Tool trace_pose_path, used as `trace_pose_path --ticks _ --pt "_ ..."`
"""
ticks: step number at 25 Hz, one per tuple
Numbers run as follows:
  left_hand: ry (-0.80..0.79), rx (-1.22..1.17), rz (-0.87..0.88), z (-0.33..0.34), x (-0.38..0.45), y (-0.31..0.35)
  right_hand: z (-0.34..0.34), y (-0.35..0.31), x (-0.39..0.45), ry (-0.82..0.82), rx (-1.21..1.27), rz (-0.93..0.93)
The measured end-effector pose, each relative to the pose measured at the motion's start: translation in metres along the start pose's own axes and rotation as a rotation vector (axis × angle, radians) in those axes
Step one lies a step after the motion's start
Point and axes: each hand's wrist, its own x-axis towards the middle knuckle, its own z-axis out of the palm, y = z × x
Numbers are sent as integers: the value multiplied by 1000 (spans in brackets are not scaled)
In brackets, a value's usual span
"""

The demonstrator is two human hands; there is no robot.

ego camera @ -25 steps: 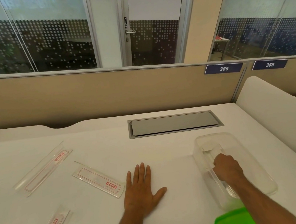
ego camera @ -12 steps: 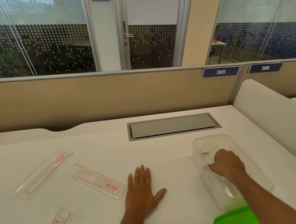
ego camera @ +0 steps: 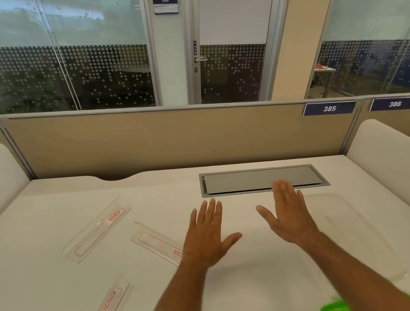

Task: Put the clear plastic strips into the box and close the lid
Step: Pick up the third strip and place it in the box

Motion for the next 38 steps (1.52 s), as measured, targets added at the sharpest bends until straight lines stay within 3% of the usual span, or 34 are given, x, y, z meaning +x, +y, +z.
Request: trace_pose_path --ticks 12,21,27,29,32,35,38 --pt "-1 142 -217 -36 -54 -144 65 -141 -15 -177 -8 -226" --pt "-72 195 -123 -27 -50 -187 97 -185 -11 -314 87 -323" --pt "-20 136 -46 -23 -35 -188 97 -184 -7 -311 147 -364" --pt "-23 60 -47 -25 -31 -186 95 -180 -4 -300 177 -329" --pt "-150 -233 -118 -30 -28 -184 90 -169 2 -339 263 -262" --pt "-252 -455 -166 -35 -29 -179 82 -160 6 -462 365 -238" --pt "-314 -547 -163 -40 -31 -171 70 -156 4 -576 307 -303"
